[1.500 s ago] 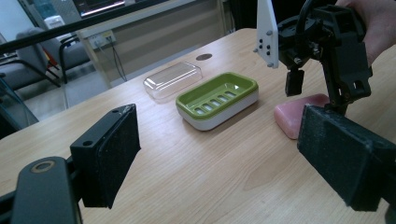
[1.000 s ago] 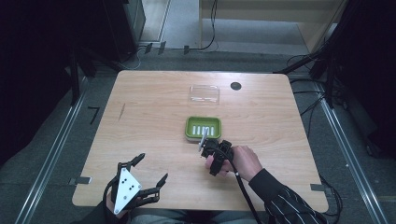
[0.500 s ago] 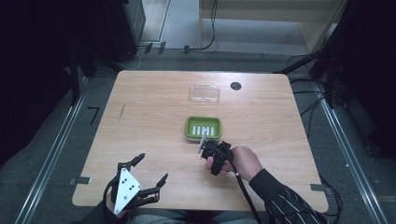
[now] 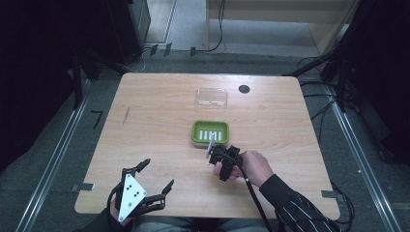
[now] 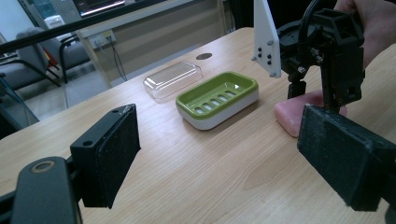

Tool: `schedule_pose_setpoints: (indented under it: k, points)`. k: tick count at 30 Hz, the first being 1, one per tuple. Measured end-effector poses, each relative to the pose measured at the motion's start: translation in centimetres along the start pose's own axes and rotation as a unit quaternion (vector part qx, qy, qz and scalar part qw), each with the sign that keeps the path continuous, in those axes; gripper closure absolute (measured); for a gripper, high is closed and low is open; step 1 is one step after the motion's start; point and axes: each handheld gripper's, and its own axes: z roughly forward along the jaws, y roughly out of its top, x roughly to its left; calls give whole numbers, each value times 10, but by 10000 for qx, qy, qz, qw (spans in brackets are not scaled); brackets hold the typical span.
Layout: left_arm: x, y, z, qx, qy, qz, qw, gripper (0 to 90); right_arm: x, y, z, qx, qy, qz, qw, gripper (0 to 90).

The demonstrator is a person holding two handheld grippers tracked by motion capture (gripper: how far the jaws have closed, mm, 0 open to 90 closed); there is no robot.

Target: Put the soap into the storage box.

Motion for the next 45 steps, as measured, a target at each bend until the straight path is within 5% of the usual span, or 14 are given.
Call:
schedule_pose_setpoints:
  k: [45]
  points:
    - [0,0,0,-9,5,-24,10000,136,-17,-9,-30,-185,-245,-447,9985,389]
